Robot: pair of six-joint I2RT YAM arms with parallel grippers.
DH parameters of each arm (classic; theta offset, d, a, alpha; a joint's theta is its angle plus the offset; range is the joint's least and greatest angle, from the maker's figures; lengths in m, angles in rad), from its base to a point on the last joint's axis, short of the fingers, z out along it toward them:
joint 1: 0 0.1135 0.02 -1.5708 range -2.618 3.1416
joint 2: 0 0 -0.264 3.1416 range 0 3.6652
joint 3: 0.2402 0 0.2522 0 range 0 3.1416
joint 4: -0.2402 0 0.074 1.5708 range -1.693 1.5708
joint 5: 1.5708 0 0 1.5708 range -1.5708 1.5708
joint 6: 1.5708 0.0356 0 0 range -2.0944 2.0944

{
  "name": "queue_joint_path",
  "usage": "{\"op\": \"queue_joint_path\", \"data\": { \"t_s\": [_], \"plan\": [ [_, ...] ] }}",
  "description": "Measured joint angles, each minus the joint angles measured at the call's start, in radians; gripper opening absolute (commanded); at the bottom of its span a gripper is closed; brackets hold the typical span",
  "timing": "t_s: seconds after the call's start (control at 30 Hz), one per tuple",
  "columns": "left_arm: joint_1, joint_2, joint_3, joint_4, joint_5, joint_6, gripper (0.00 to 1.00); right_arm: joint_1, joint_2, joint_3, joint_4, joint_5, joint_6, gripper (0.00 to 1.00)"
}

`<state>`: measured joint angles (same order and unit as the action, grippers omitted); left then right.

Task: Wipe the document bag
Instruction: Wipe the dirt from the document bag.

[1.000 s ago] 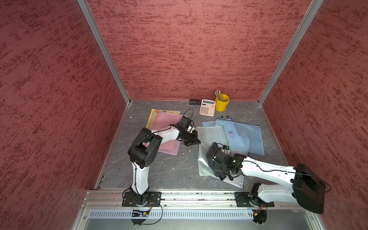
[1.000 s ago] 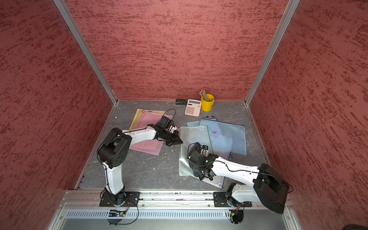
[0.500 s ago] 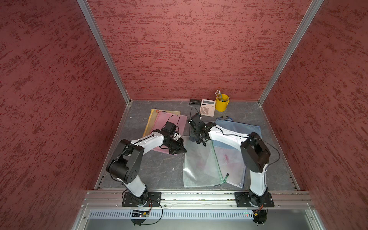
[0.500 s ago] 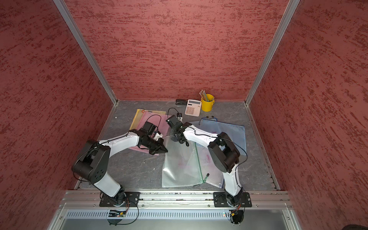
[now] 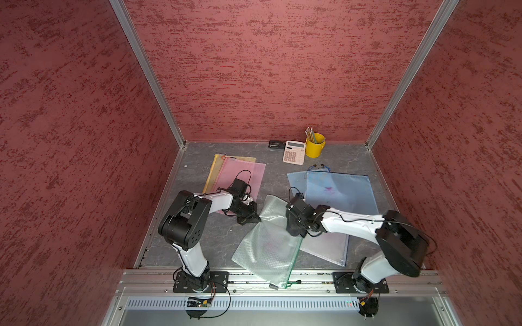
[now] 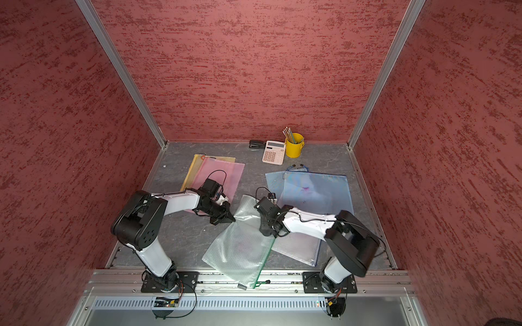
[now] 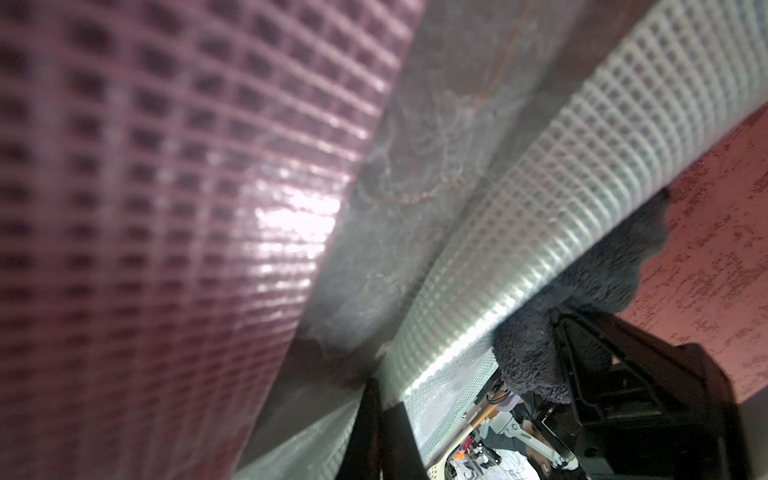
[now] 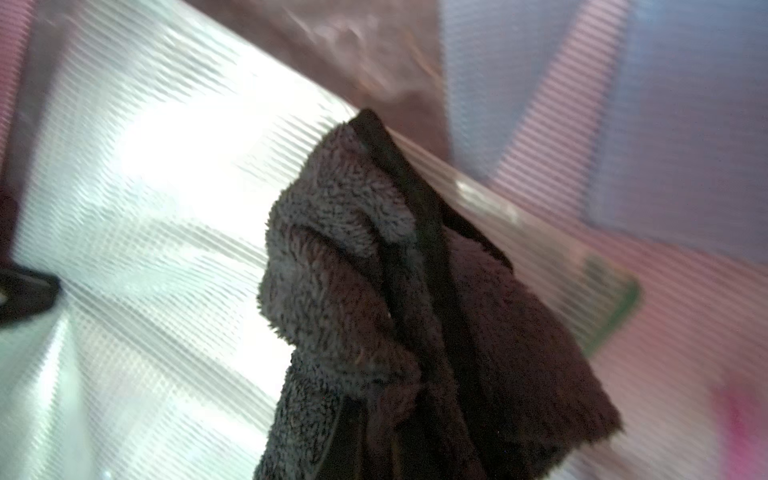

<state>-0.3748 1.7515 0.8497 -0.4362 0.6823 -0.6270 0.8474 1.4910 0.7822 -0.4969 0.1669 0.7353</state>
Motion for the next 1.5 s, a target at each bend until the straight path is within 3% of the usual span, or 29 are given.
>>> {"op": "queue_joint_path", "data": {
  "t_s": [0.17,0.3,0.4,0.6,0.8,0.93,1.03,1.1,1.27,1.37,1.5],
  "plan": [
    [0.001,0.002,-0.014,0.083,0.005,-0.073,0.00,-0.004,-0.097,0.142,-0.229,0.045,0.012,0.00],
    [0.003,-0.020,-0.053,0.151,-0.005,-0.140,0.00,0.029,0.006,0.351,-0.168,0.044,-0.038,0.00],
    [0.004,-0.033,-0.069,0.190,-0.024,-0.179,0.00,0.096,0.121,0.397,-0.068,0.007,-0.085,0.00],
    [-0.006,-0.033,-0.069,0.219,-0.050,-0.212,0.00,0.222,0.305,0.259,0.108,-0.085,-0.113,0.00],
    [-0.007,-0.033,-0.069,0.220,-0.055,-0.215,0.00,0.277,0.177,0.088,0.199,-0.095,-0.033,0.00],
    [-0.007,-0.033,-0.061,0.207,-0.056,-0.210,0.00,0.305,0.002,-0.035,0.060,-0.107,0.075,0.00],
    [-0.011,-0.033,-0.043,0.179,-0.066,-0.198,0.00,0.286,-0.081,-0.007,-0.147,-0.083,0.105,0.00],
    [-0.018,-0.033,-0.032,0.175,-0.082,-0.194,0.00,0.256,-0.060,0.100,-0.245,-0.049,0.077,0.00],
    [-0.036,-0.033,-0.040,0.197,-0.115,-0.213,0.00,0.240,0.156,0.396,-0.156,-0.028,-0.065,0.00],
    [-0.043,-0.037,-0.046,0.211,-0.124,-0.231,0.00,0.252,0.233,0.355,-0.009,-0.063,-0.102,0.00],
    [-0.052,-0.053,-0.044,0.192,-0.149,-0.232,0.00,0.259,0.203,0.149,0.085,-0.097,-0.074,0.00]
  ]
}}
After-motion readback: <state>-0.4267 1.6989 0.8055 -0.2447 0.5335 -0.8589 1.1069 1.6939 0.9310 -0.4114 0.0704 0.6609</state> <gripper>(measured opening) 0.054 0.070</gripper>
